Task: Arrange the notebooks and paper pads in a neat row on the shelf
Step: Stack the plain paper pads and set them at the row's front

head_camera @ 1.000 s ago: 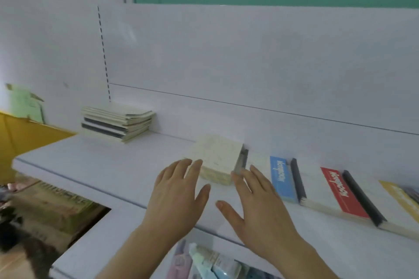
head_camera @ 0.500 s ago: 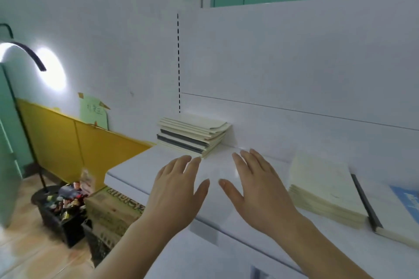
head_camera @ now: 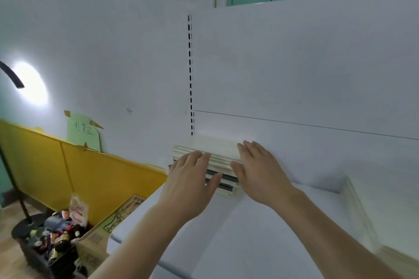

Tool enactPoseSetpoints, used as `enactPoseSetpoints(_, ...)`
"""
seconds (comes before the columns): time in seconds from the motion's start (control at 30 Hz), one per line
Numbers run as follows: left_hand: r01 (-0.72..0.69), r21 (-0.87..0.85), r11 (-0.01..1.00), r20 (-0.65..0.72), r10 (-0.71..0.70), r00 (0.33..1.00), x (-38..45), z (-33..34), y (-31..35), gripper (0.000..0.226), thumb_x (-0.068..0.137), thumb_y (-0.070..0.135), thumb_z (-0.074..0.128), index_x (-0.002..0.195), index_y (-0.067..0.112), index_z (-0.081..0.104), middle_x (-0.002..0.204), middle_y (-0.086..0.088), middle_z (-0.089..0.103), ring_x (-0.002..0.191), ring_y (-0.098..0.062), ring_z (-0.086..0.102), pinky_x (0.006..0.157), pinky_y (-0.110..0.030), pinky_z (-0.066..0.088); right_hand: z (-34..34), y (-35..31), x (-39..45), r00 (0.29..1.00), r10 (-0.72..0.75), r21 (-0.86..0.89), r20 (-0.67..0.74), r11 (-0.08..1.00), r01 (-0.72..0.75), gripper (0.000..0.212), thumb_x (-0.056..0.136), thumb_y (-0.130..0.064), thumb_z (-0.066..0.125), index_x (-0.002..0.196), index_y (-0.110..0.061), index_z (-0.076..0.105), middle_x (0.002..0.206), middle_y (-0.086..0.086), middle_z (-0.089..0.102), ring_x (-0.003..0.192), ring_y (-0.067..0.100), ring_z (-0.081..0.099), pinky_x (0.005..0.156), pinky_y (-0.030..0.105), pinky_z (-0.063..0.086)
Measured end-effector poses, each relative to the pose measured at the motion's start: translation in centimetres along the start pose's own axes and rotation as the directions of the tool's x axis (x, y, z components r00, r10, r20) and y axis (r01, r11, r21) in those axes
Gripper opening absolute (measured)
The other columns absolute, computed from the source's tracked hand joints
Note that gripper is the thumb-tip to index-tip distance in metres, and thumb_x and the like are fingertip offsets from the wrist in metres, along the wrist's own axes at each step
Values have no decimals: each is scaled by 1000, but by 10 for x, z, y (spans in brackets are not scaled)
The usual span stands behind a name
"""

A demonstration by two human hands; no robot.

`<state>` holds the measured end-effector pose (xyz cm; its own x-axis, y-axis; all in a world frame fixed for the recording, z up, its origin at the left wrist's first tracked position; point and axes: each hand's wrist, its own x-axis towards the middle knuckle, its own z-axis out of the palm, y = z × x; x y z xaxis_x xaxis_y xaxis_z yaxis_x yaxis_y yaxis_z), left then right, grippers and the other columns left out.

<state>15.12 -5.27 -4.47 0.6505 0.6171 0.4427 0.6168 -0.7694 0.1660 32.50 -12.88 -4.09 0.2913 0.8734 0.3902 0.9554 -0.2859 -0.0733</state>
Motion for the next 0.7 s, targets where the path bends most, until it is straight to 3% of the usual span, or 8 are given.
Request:
enactPoseSetpoints(0.1,-41,-49,998,27,42,999,17,8,-17,62,100,57,32,151,20,32,154,4,36,143,-16,30,118,-31,24,14,0,13,1000,-5,-24,-13,1000,5,44,102,-40,29,134,-17,49,137,1,53,132,24,41,108,40,31)
enactPoseSetpoints(0.17,-65,-100,993,38,69,997,23,10,-26,60,101,56,31,150,21,33,154,6,37,141,-15,33,115,-30,24,14,0,14,994,-15,-30,-109,999,12,30,99,-37,33,93,-23,59,97,-3,66,95,23,59,82,36,40)
enactPoseSetpoints(0.23,-83,-183,980,41,91,995,28,9,-32,59,102,54,31,151,21,34,155,6,37,142,-15,33,115,-29,23,3,-6,12,979,-3,-73,-204,997,-12,35,95,-40,31,76,-23,55,71,-5,61,69,21,54,65,35,41)
enactPoseSetpoints(0.3,-80,-288,954,33,94,995,30,5,-37,57,102,51,32,151,20,35,153,4,40,141,-15,34,114,-28,25,-8,-21,6,946,34,-133,-321,988,-81,40,95,-42,30,78,-23,61,64,-6,59,61,19,53,57,33,41)
enactPoseSetpoints(0.4,-8,-585,811,51,46,998,29,-6,-38,65,97,61,33,151,24,33,145,7,51,132,-12,46,105,-27,34,-11,-56,-14,853,58,-131,-518,981,-146,33,98,-37,38,83,-21,64,68,-5,62,62,20,56,53,31,43)
enactPoseSetpoints(0.47,103,-831,546,136,21,990,25,-13,-34,65,91,68,39,146,34,36,128,14,63,113,-3,58,96,-26,42,-1,-82,-28,799,9,-120,-601,988,-101,27,99,-29,46,89,-16,68,78,-2,67,69,20,61,58,33,48)
enactPoseSetpoints(0.57,196,-948,250,192,-42,981,23,-15,-30,28,98,37,55,124,41,49,98,9,71,90,-6,68,87,-40,57,21,-109,-40,812,-81,-102,-577,994,27,29,101,-25,48,113,-9,69,111,1,70,101,17,64,83,34,52)
enactPoseSetpoints(0.7,153,-963,223,131,-111,985,22,-11,-43,48,102,10,42,132,47,45,111,14,67,98,-5,65,81,-33,58,25,-106,-54,855,-33,-43,-518,999,12,37,103,-28,41,127,-10,62,132,0,60,129,13,49,106,35,41)
